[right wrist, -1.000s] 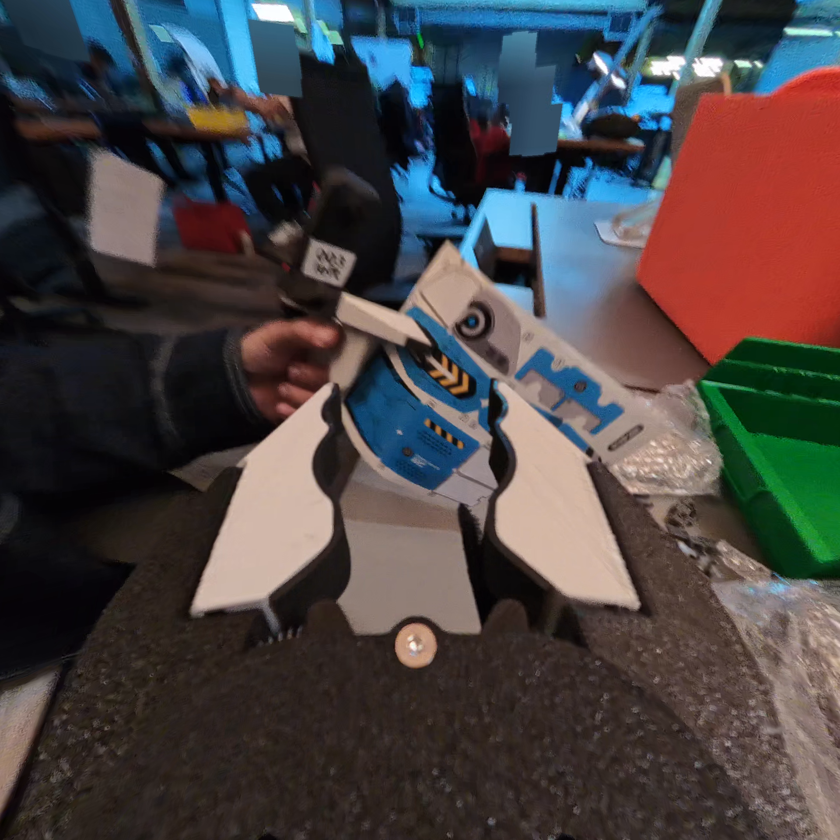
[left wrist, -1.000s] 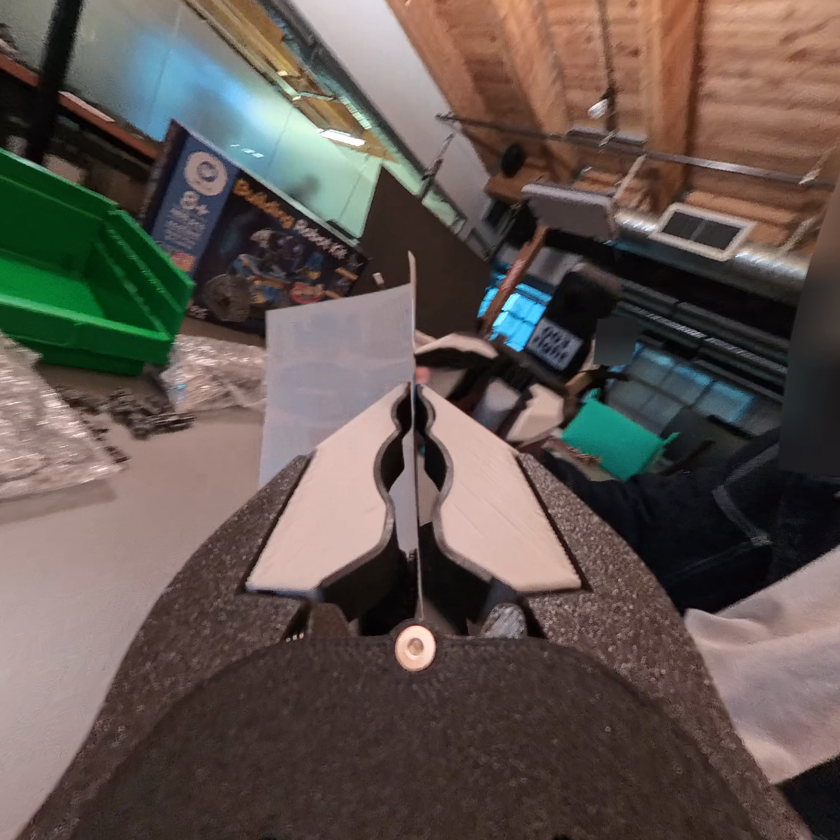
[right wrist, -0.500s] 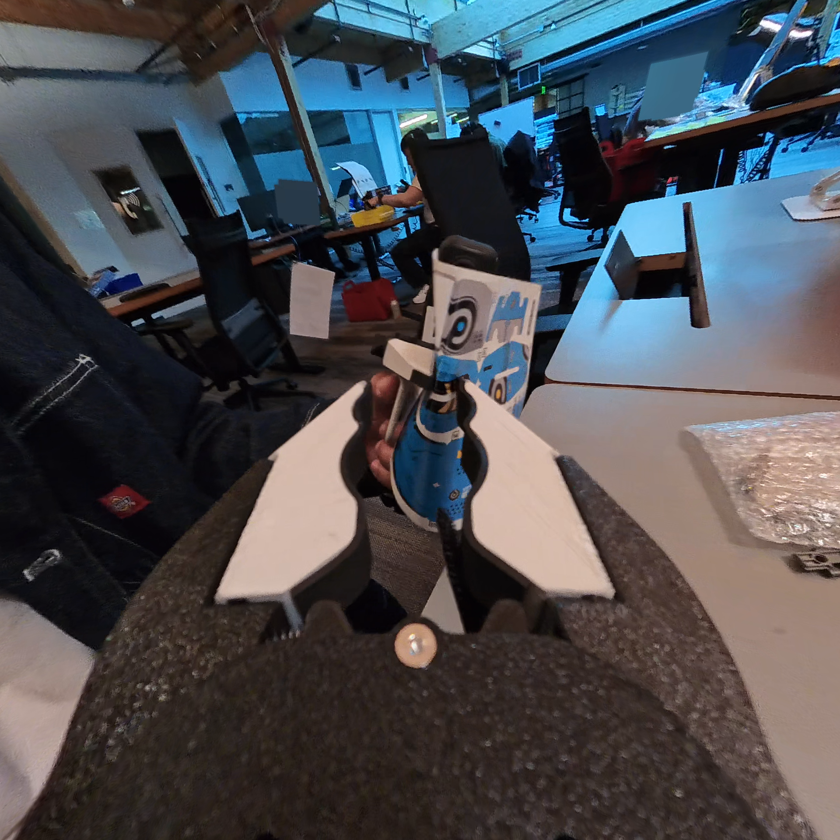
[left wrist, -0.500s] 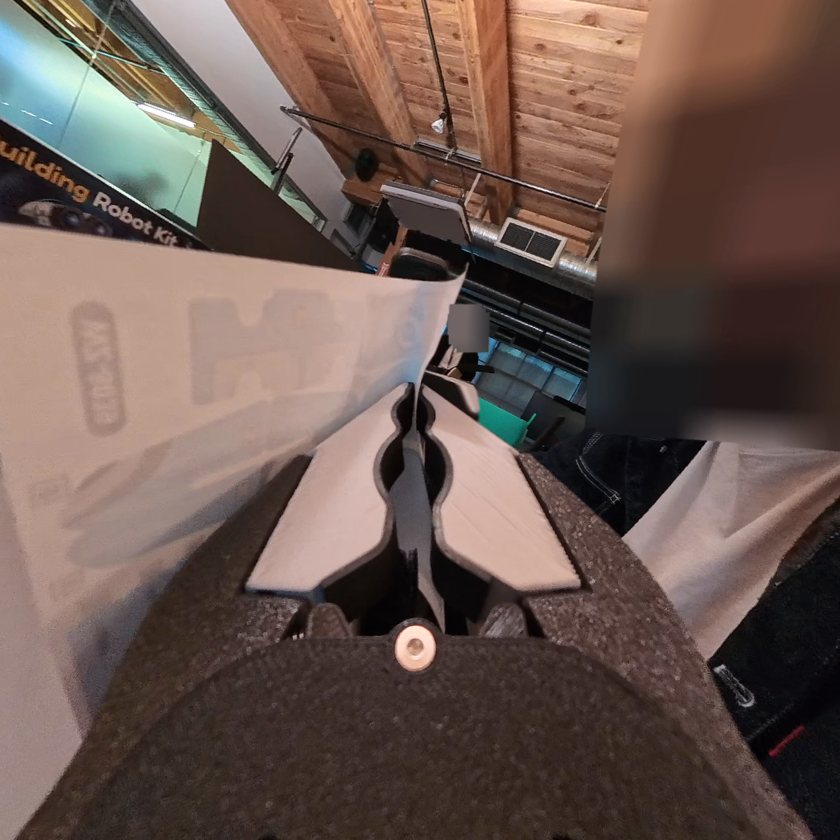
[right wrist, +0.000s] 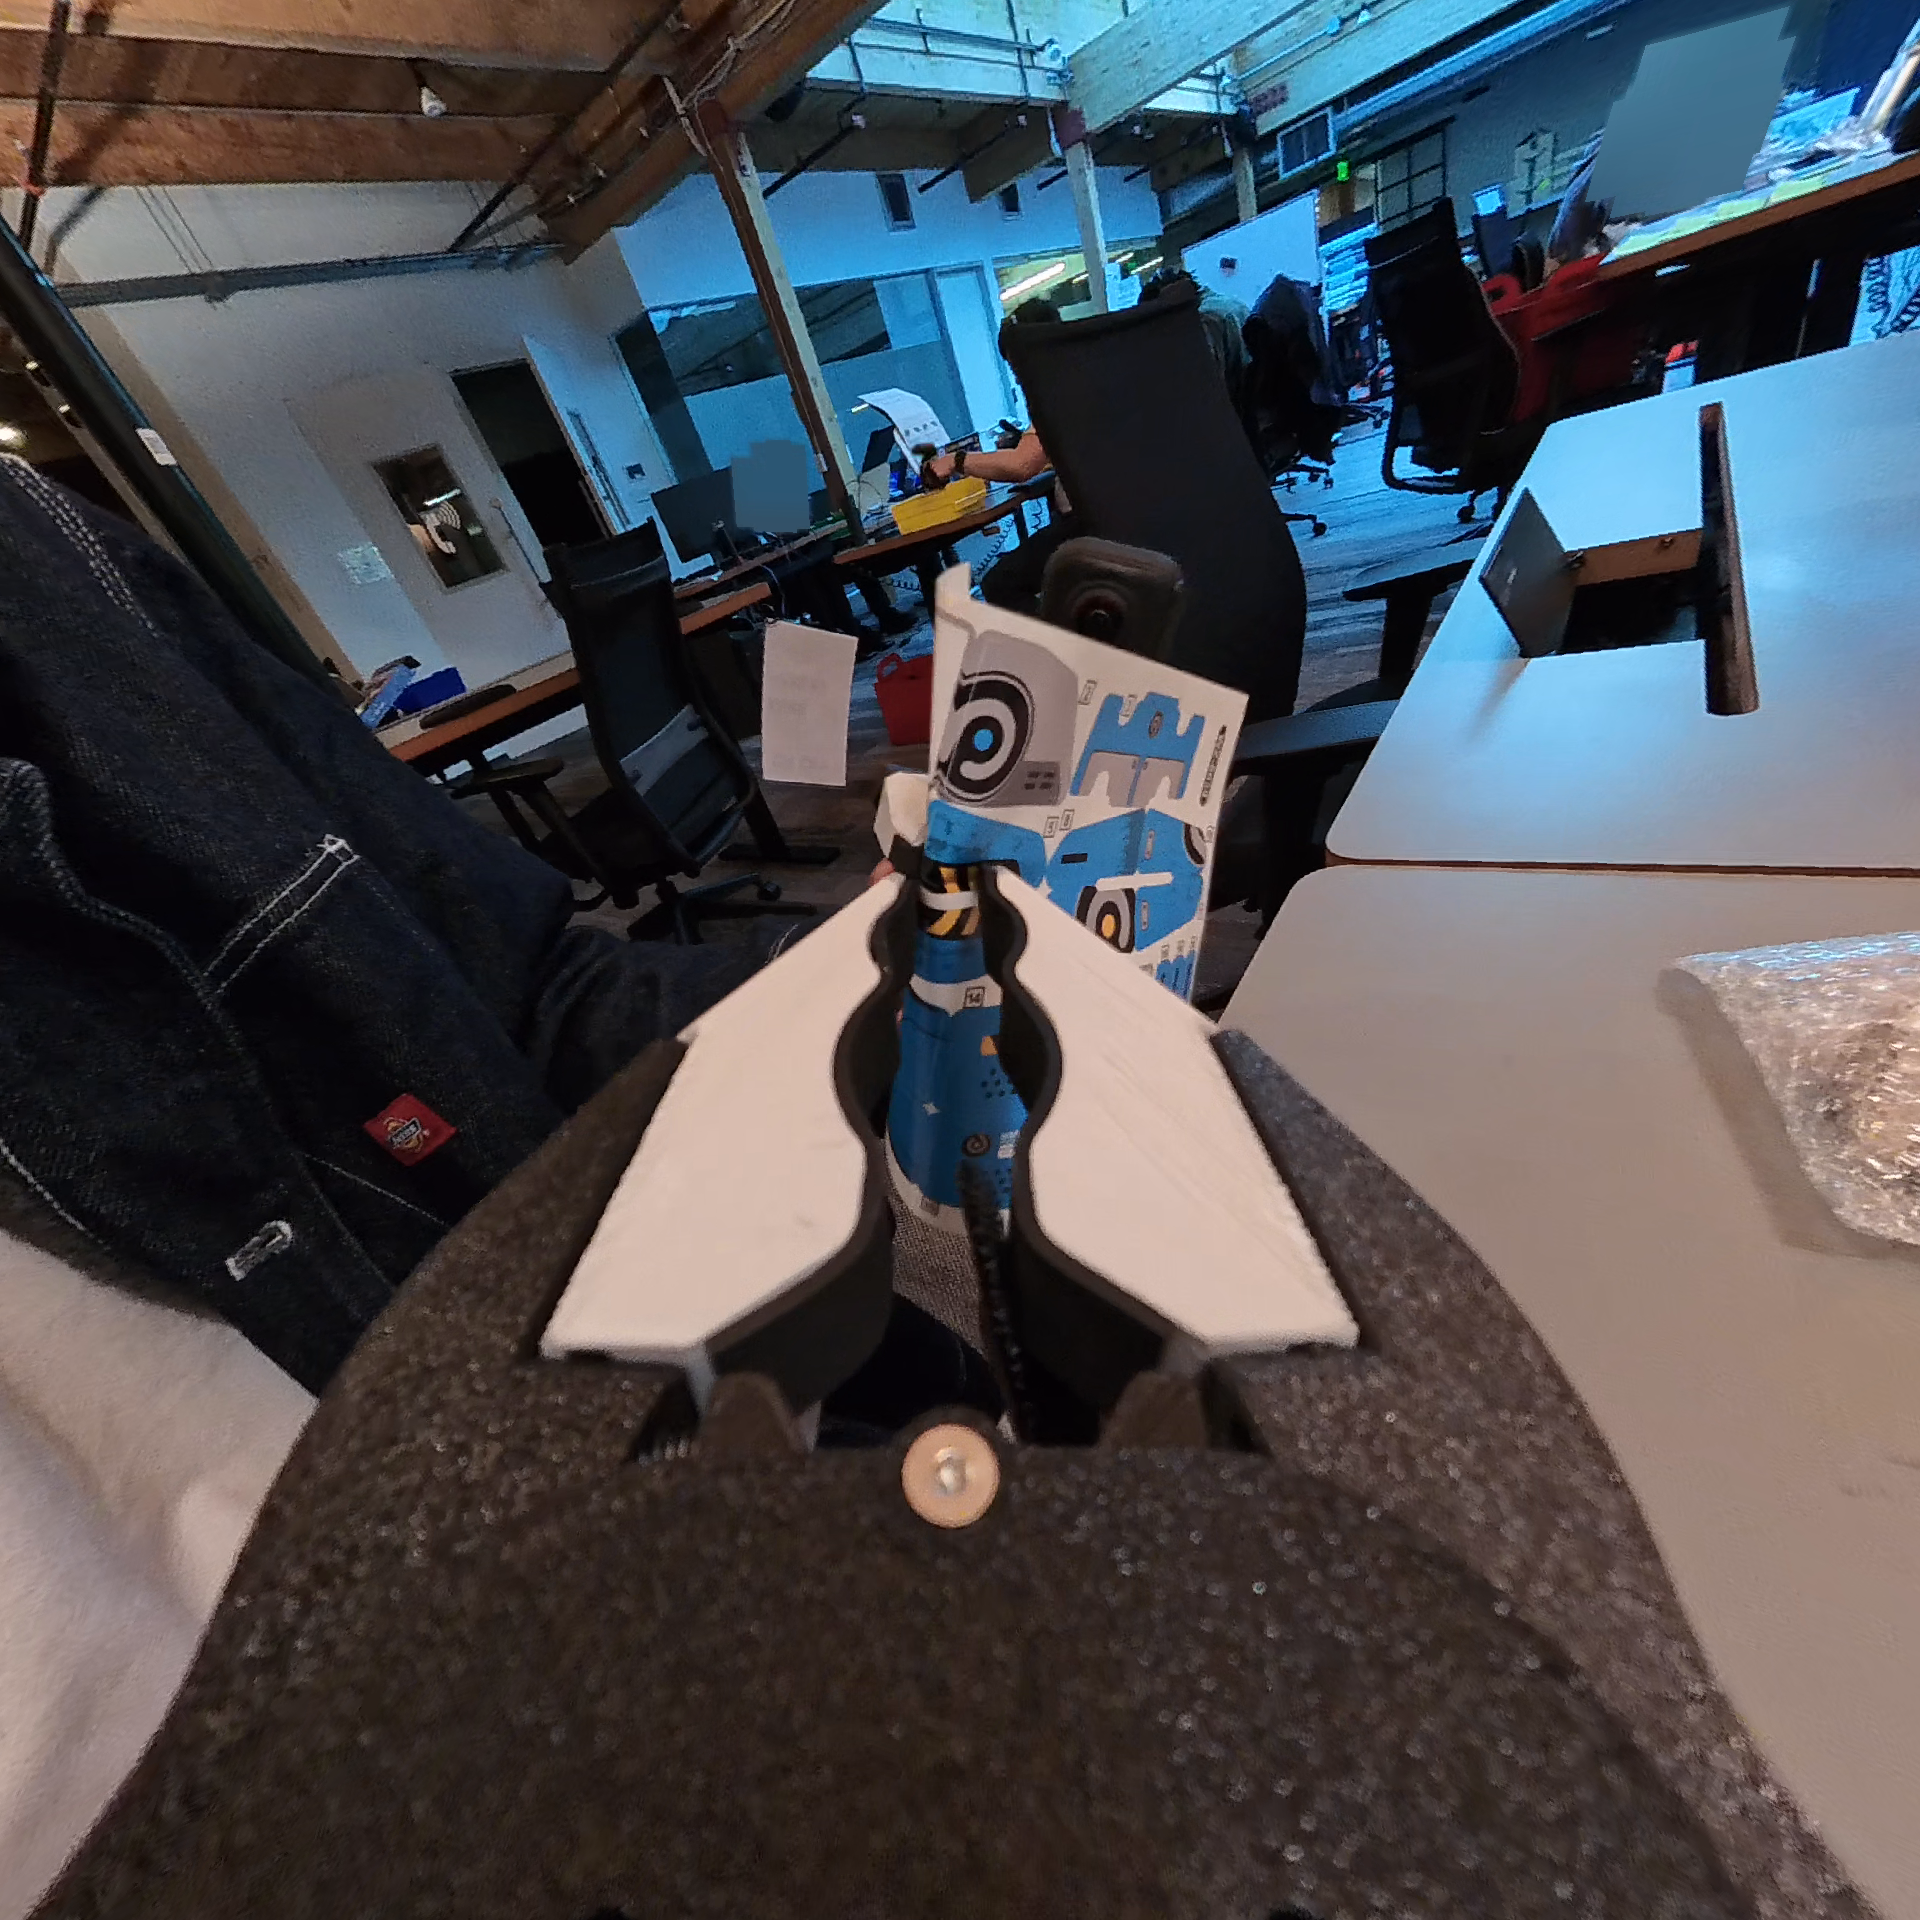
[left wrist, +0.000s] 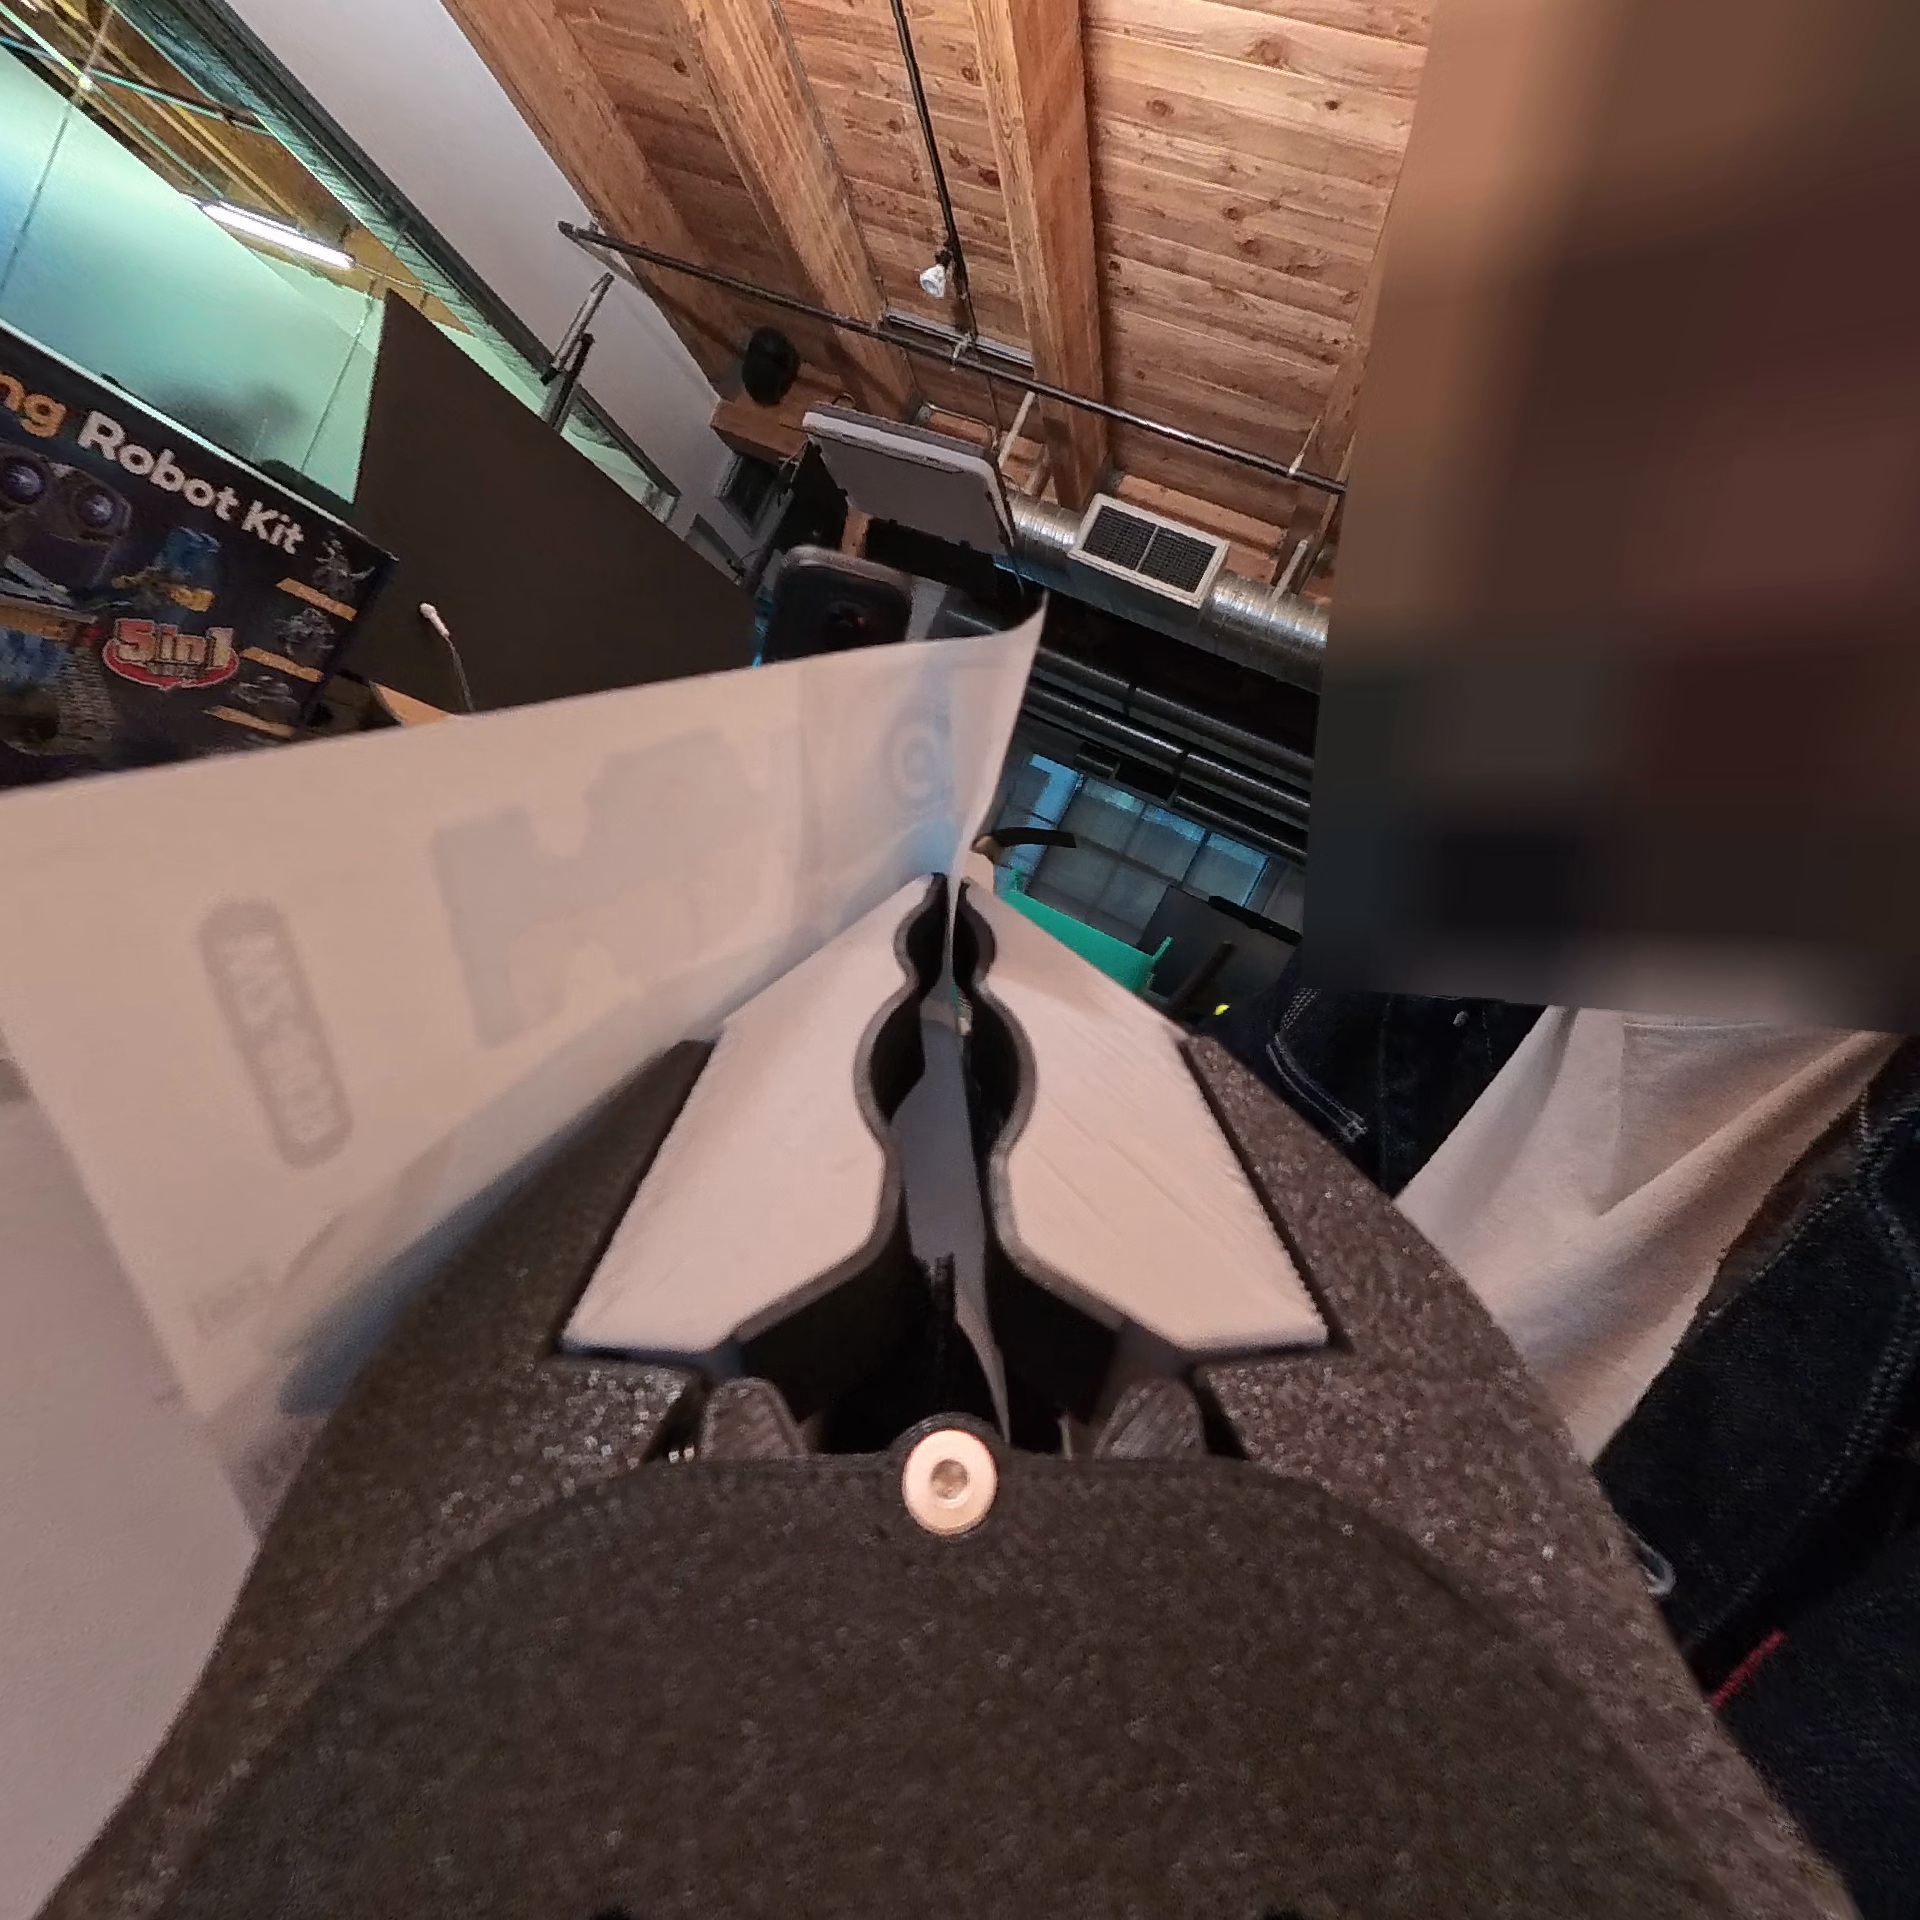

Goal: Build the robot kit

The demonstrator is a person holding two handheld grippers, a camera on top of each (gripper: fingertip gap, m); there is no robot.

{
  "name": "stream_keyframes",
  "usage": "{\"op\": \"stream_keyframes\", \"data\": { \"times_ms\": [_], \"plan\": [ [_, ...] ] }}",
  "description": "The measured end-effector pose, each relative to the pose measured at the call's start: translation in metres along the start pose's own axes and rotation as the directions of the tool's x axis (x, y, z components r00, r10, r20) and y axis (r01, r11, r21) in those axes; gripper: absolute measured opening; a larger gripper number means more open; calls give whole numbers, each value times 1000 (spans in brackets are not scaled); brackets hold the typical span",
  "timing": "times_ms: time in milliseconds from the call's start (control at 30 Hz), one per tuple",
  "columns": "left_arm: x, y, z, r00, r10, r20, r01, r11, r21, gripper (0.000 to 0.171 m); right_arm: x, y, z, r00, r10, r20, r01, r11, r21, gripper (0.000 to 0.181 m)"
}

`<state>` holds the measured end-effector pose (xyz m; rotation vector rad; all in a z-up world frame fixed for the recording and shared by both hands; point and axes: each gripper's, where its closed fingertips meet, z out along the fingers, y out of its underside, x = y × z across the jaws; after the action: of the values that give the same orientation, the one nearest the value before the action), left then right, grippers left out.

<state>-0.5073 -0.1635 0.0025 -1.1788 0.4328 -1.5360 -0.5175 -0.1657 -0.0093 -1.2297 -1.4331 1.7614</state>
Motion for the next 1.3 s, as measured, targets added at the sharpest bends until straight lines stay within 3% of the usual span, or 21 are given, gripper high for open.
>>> {"op": "stream_keyframes", "data": {
  "times_ms": [133, 233, 633, 733, 767, 833, 1067, 1300],
  "plan": [
    [3, -2, 5, 995, 90, 48, -89, 996, -20, 0, -4, -5, -2, 998, -59, -32, 59, 998, 16, 12],
    [2, 0, 8, 991, 112, 78, -109, 993, -41, 0, -4, -5, -4, 1000, -8, 0, 8, 1000, 5, 13],
    [10, 5, 6, 999, 18, -36, -19, 1000, -23, 0, -12, 0, -7, 985, 109, 131, -109, 994, -9, 8],
    [12, 6, 6, 998, -2, -57, 1, 1000, -21, 0, -16, 0, -7, 975, 142, 171, -142, 990, -11, 11],
    [9, 5, 5, 999, 1, -44, -2, 1000, -19, 0, -17, 0, -8, 976, 132, 171, -132, 991, -14, 20],
    [4, 3, 2, 1000, 8, -13, -8, 1000, -10, 0, -16, -3, -11, 987, 85, 136, -85, 996, -8, 30],
    [-20, -2, -9, 989, 48, 137, -48, 999, -4, 0, 7, 0, -9, 994, -74, -81, 70, 996, -50, 29],
    [-22, 2, -5, 986, 70, 152, -66, 997, -25, 0, 10, 4, -5, 994, -54, -98, 48, 997, -64, 25]
  ]
}}
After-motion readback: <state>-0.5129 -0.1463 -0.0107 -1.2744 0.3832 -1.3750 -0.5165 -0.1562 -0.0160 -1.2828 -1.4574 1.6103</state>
